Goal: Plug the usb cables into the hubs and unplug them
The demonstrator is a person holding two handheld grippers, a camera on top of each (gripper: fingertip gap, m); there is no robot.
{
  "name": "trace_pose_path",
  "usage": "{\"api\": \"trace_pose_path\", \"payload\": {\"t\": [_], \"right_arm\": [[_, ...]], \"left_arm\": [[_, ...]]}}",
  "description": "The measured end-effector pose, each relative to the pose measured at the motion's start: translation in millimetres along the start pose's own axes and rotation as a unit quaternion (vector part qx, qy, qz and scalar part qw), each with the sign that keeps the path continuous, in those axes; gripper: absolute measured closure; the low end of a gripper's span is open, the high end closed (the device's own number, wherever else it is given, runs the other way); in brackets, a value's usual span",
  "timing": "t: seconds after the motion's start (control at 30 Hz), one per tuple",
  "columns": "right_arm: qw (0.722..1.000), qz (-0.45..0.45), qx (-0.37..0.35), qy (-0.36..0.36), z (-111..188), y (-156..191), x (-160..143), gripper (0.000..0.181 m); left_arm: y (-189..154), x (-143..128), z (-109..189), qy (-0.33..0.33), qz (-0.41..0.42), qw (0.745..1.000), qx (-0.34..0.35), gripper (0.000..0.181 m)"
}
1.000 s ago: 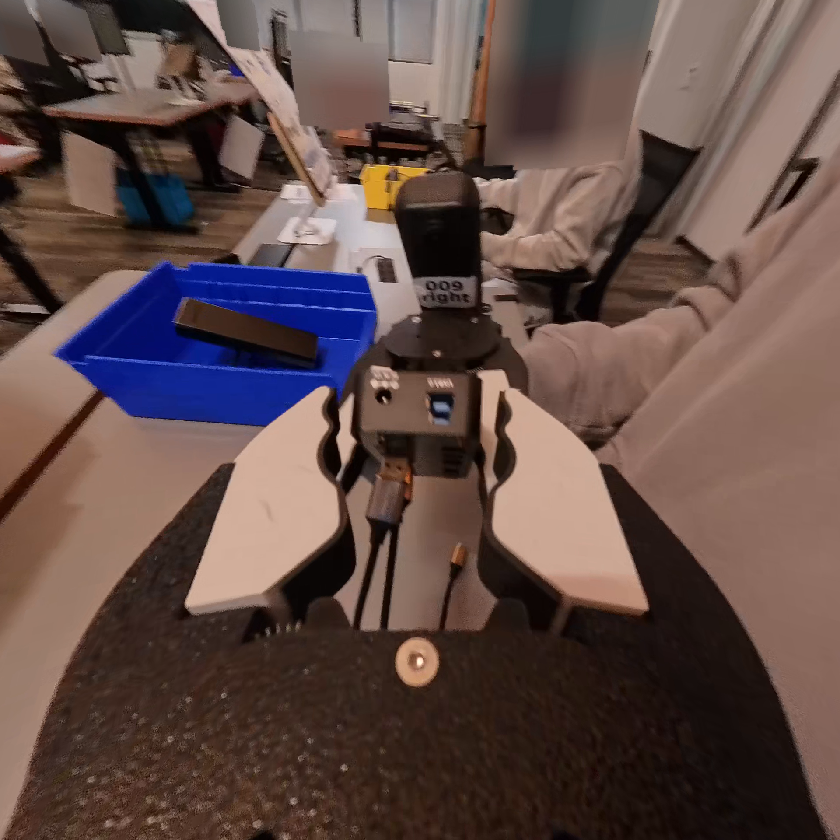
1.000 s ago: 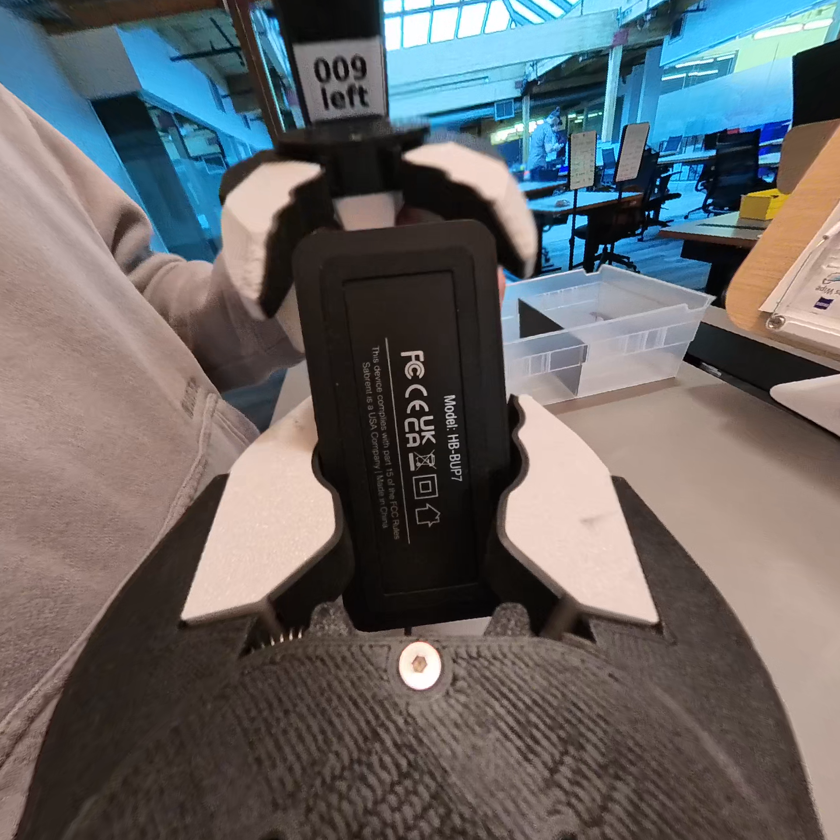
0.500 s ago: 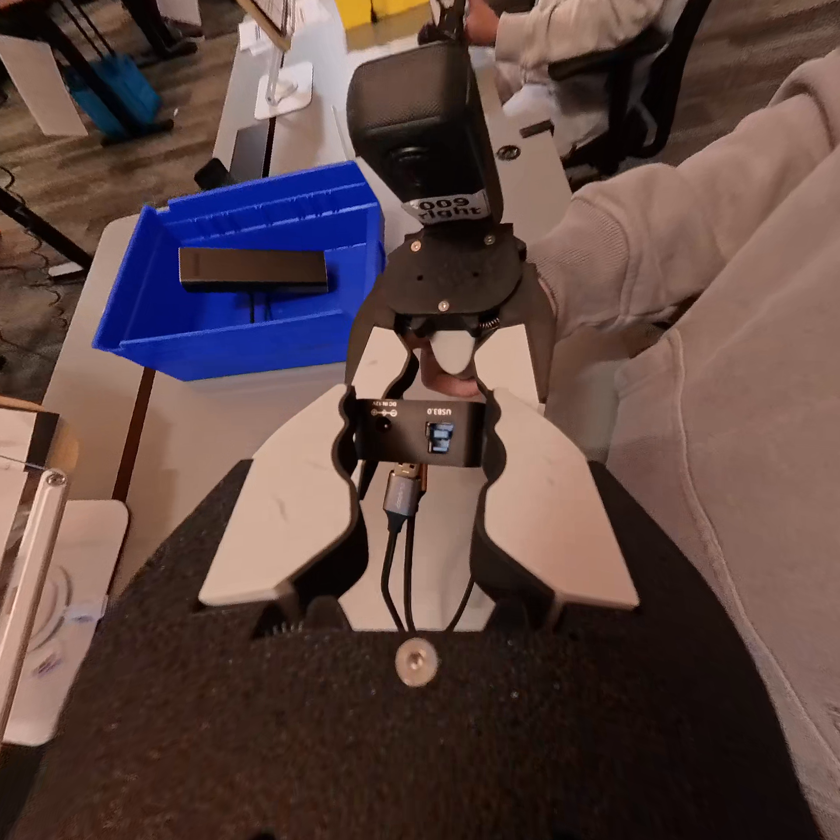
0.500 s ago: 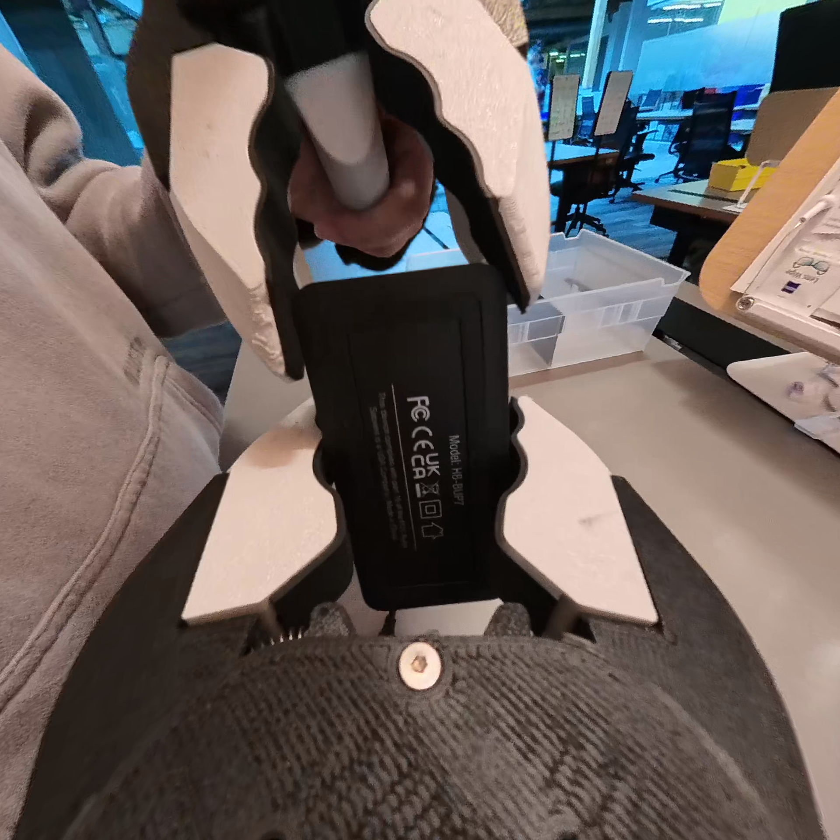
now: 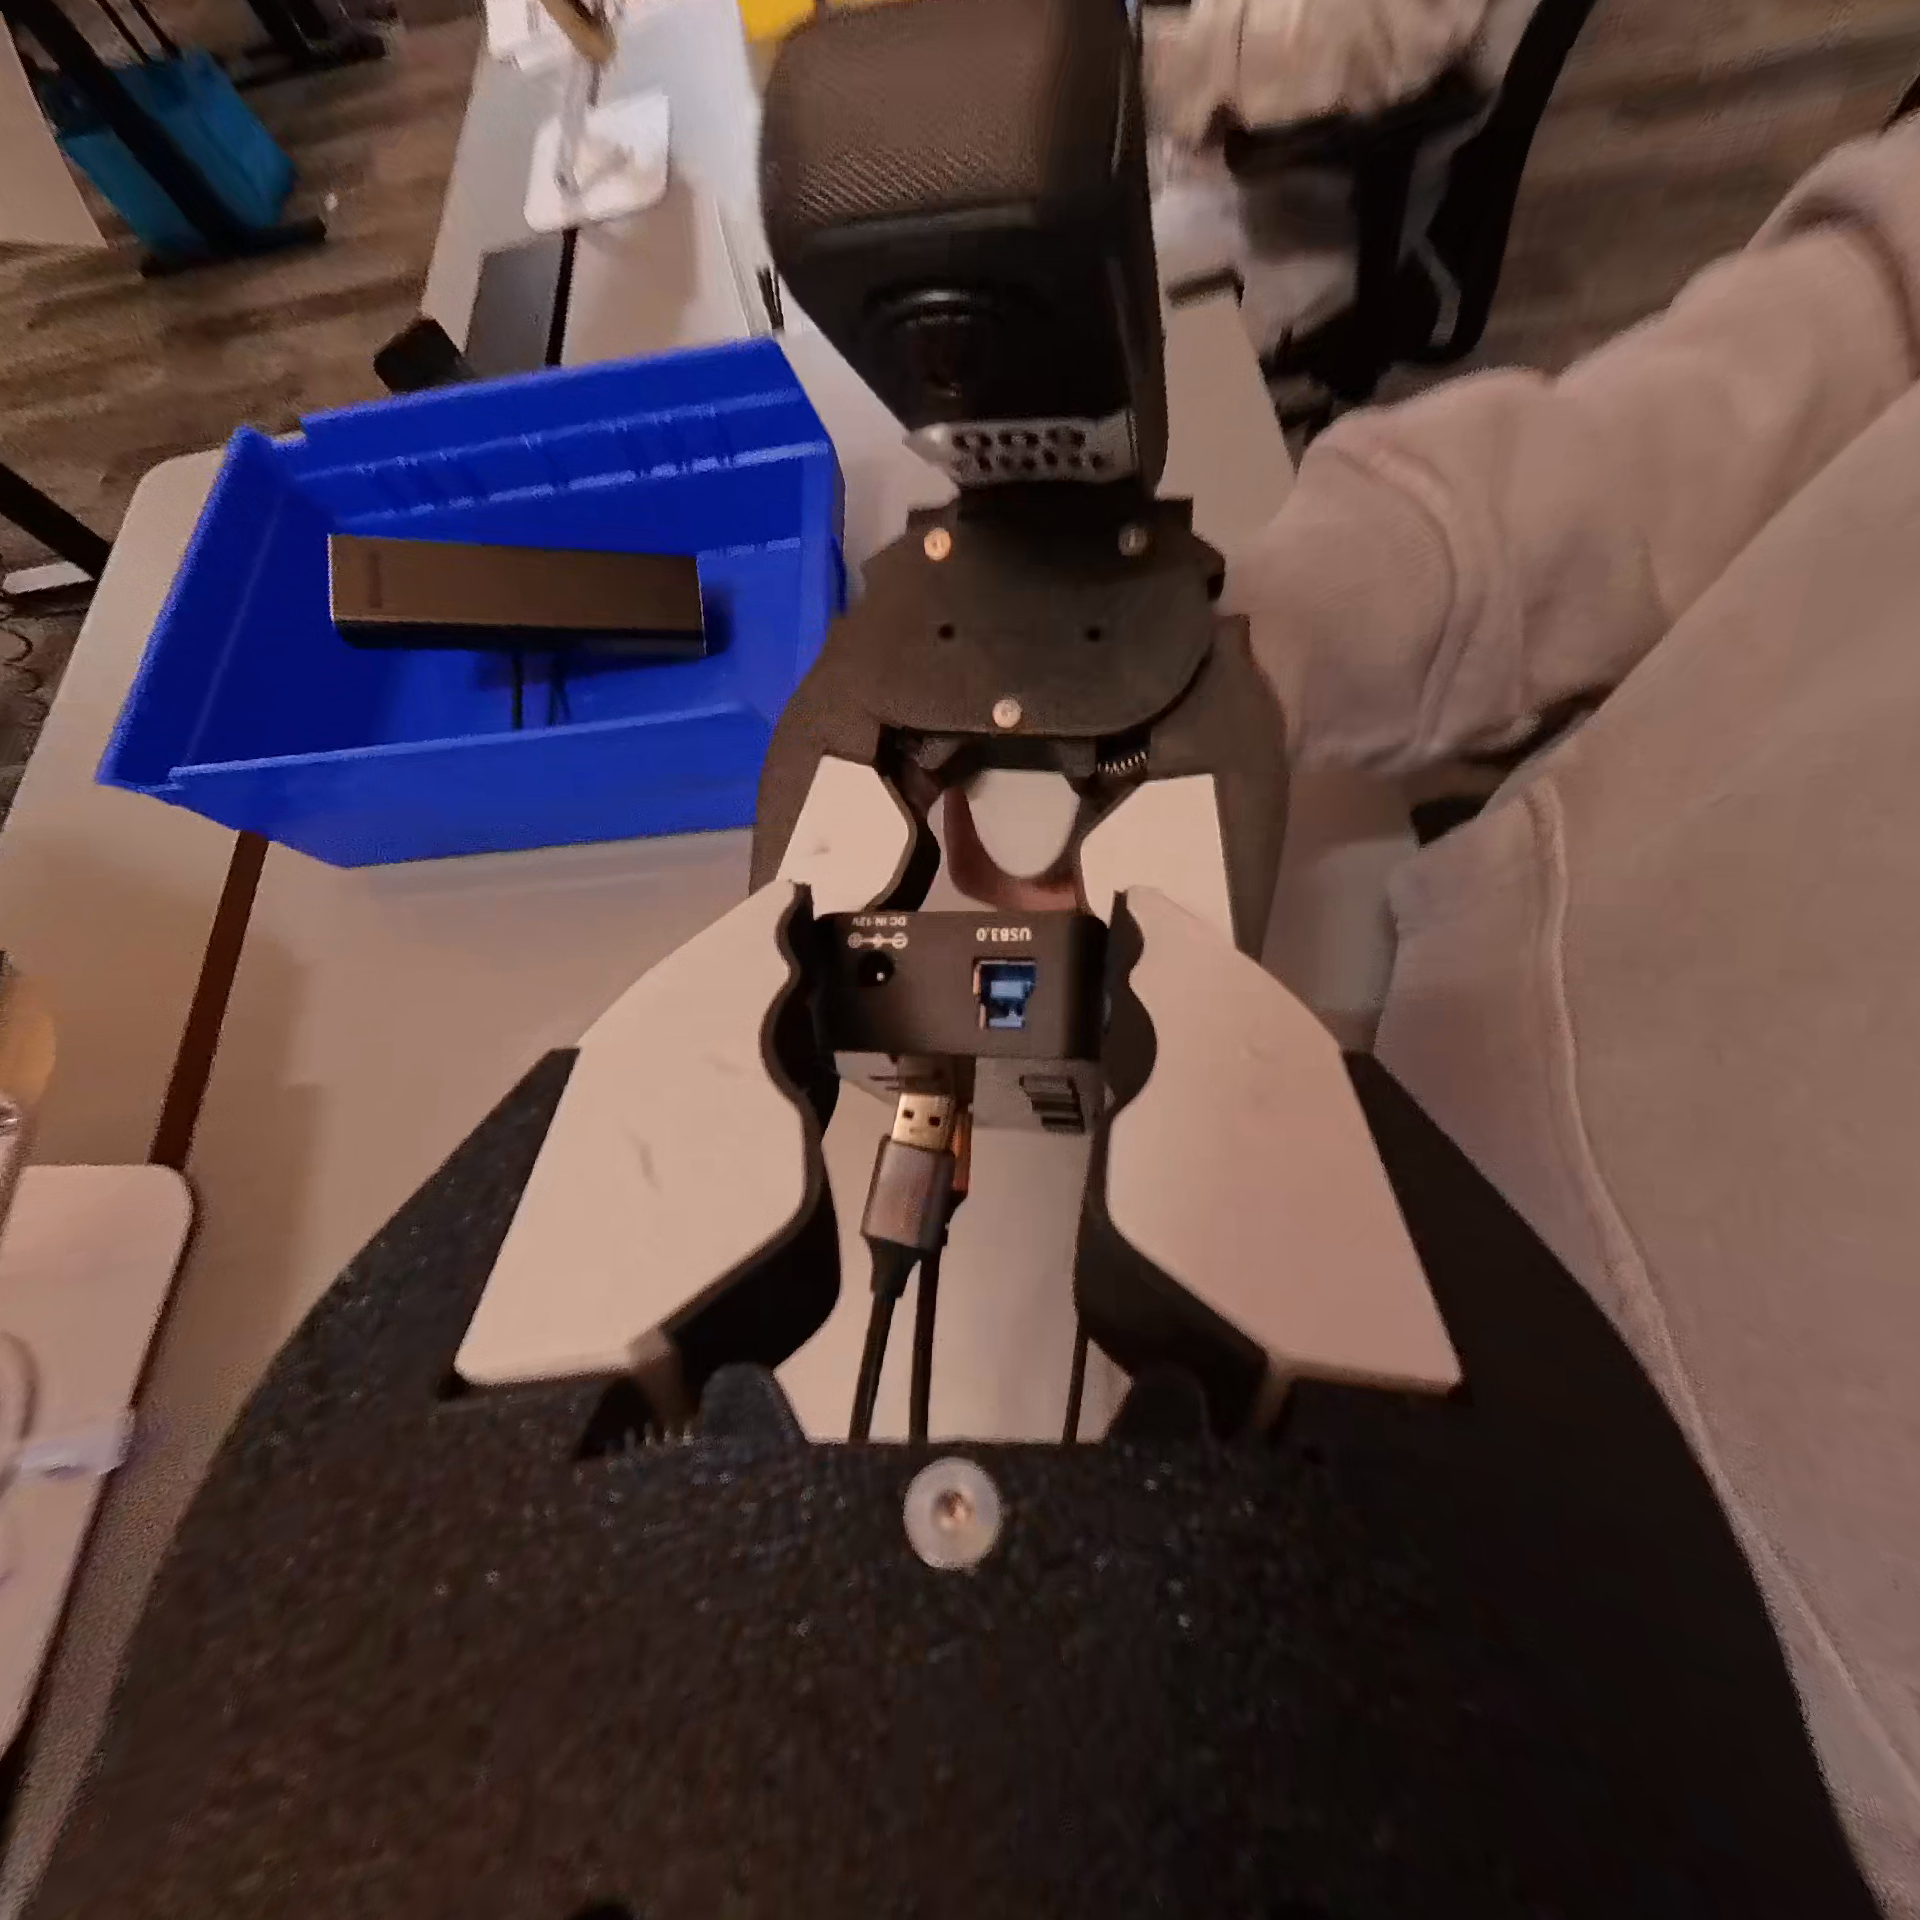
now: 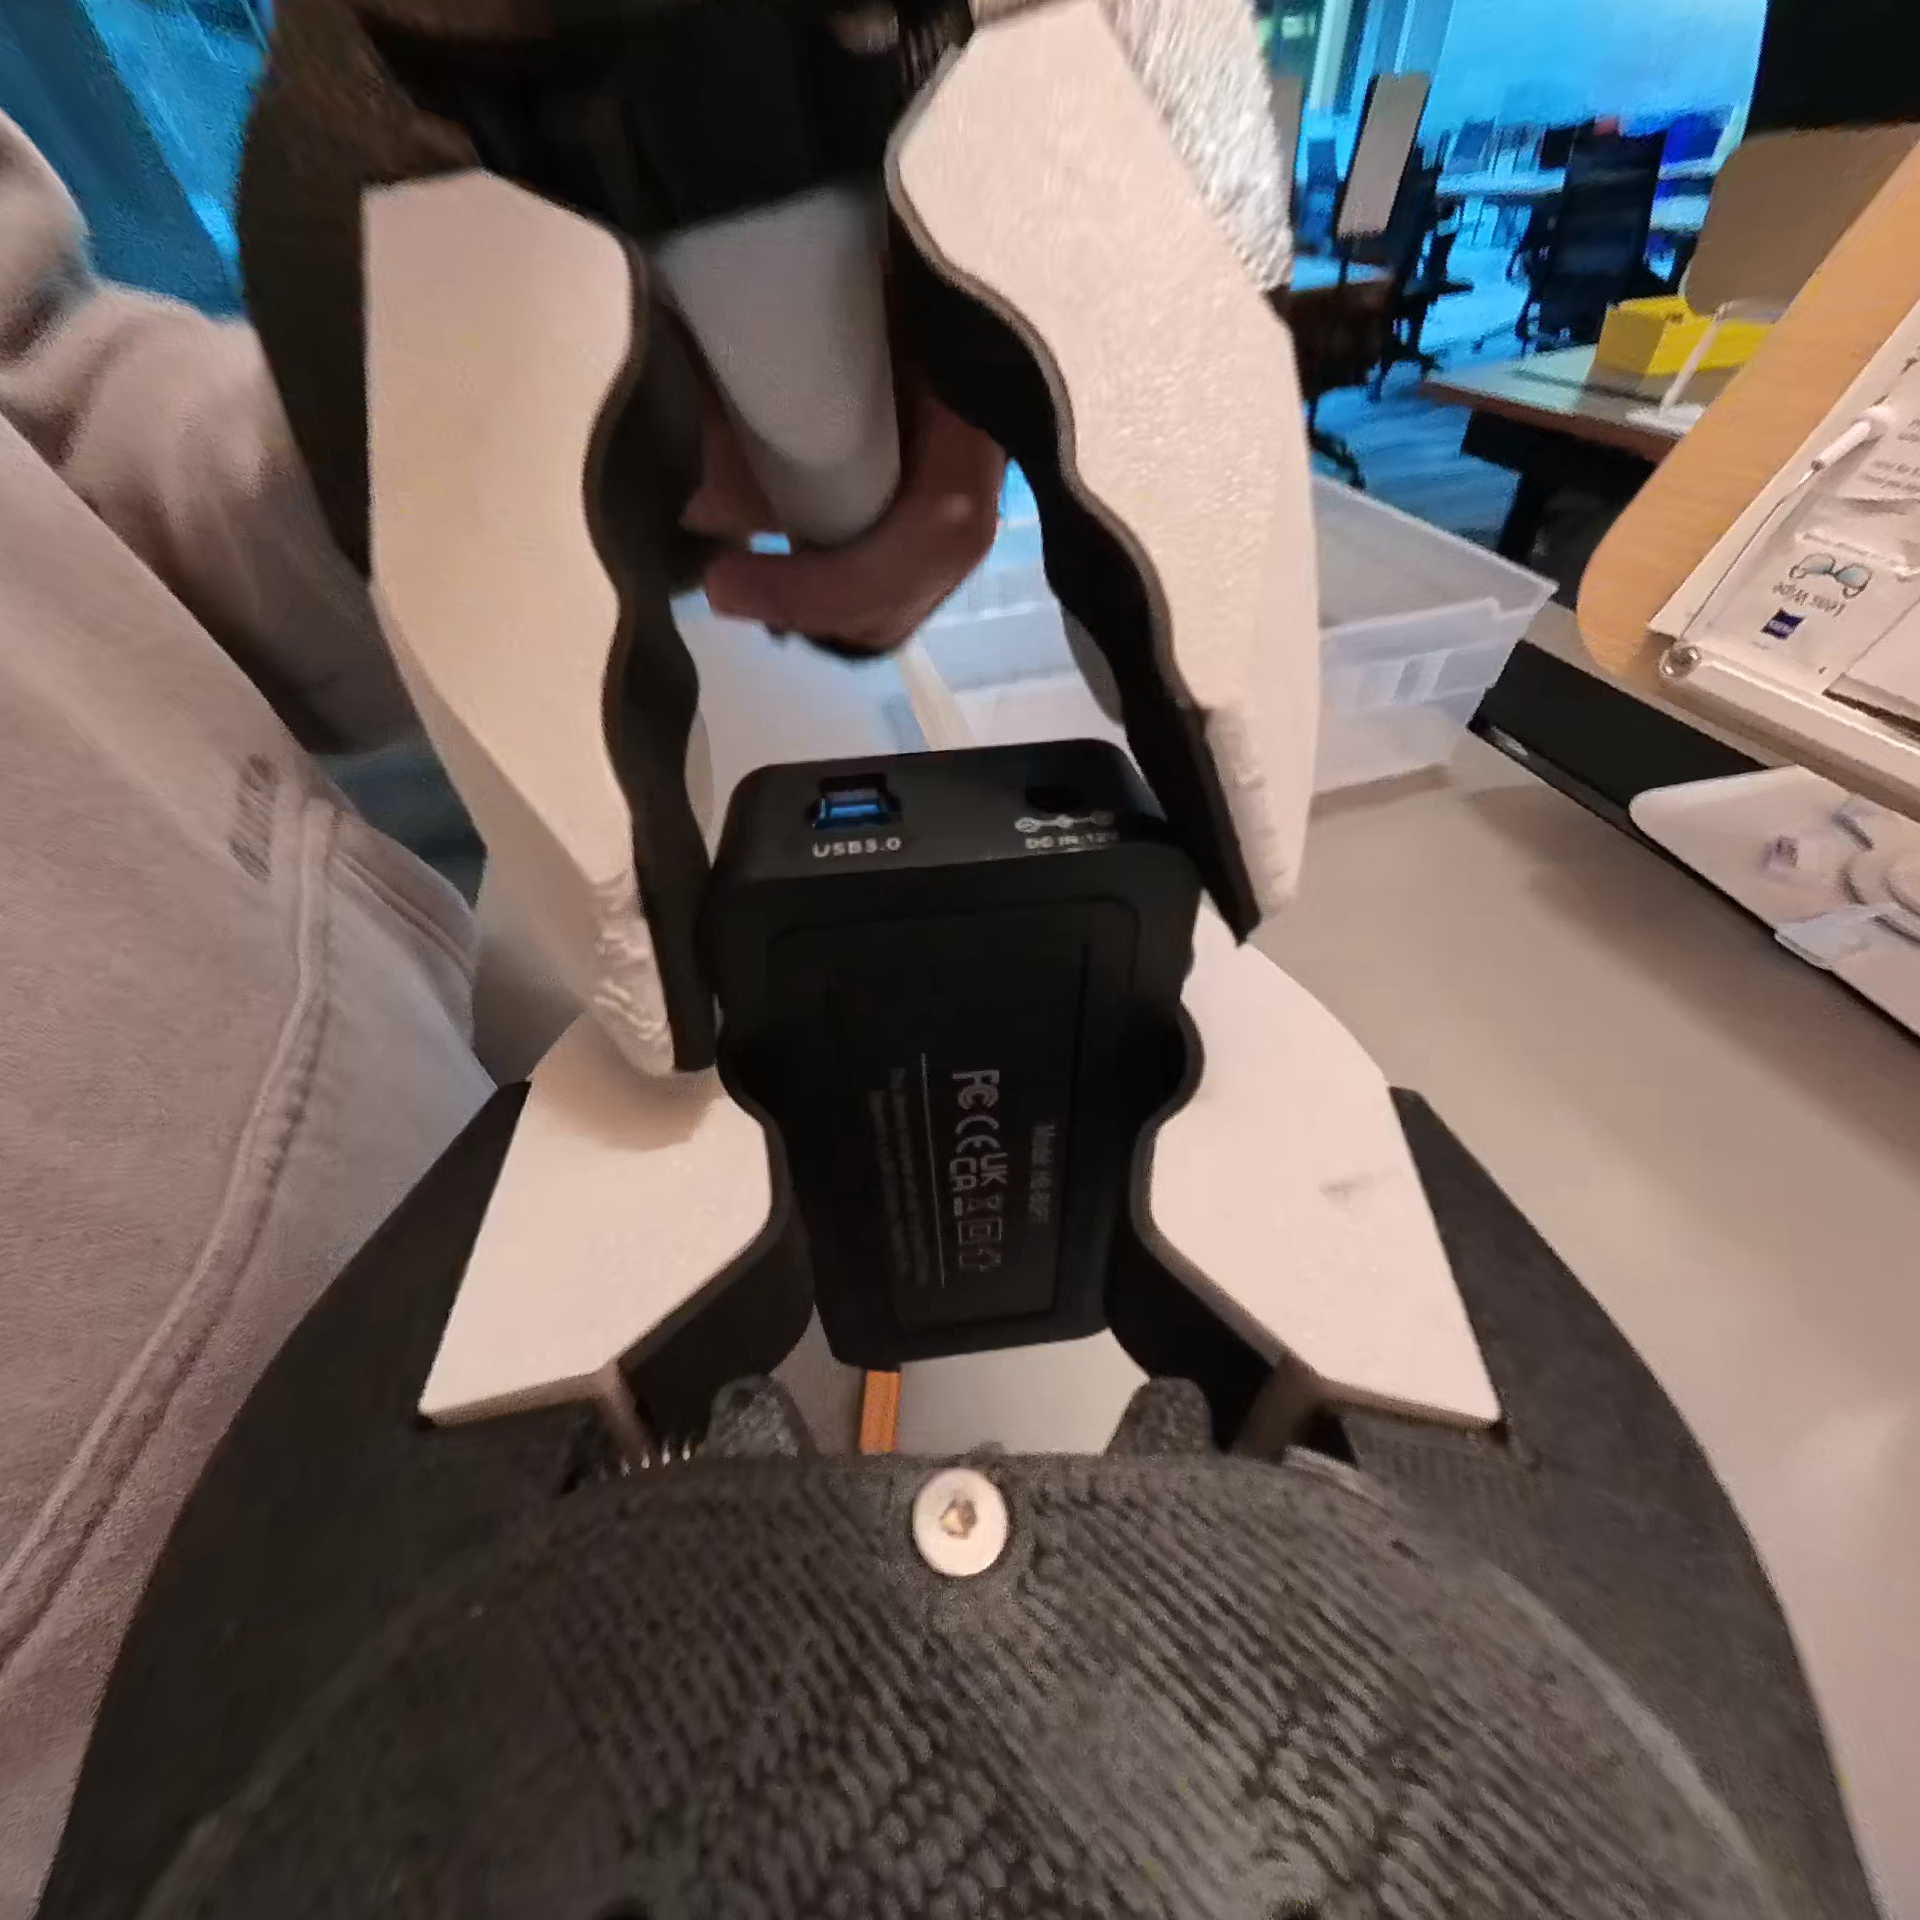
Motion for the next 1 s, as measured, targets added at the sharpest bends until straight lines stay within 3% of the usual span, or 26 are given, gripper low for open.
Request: {"api": "trace_pose_path", "payload": {"t": [0.23, 0.4, 0.53, 0.73, 1.0], "right_arm": [[0.998, -0.027, 0.009, -0.064, 10.7, -4.6, -1.5, 0.109], [0.992, -0.049, 0.037, -0.113, 22.5, -5.8, -1.6, 0.109], [0.989, -0.051, 0.051, -0.126, 22.3, -5.1, 0.1, 0.109], [0.989, -0.045, 0.063, -0.123, 18.4, -2.5, 1.4, 0.109], [0.991, -0.051, 0.055, -0.114, 20.9, -4.3, -3.4, 0.112]], "left_arm": [[7.7, -10.2, 23.1, -0.048, 0.055, 0.997, 0.020, 0.126], [18.2, -48.6, 34.4, -0.020, 0.117, 0.993, 0.009, 0.141], [14.8, -65.0, 27.0, -0.047, 0.141, 0.988, -0.032, 0.153], [10.2, -66.0, 16.2, -0.051, 0.132, 0.989, -0.041, 0.171], [1.4, -53.2, 16.8, -0.036, 0.071, 0.997, 0.011, 0.174]]}}
Point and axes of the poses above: each gripper's, where its closed fingertips meet, z back along the fingers, x out of its top, y = z × x across the jaws, the point moved 10 cm from there along z, back along the fingers, and after that the axes turned 3 degrees about x, right-handed, at the moved point
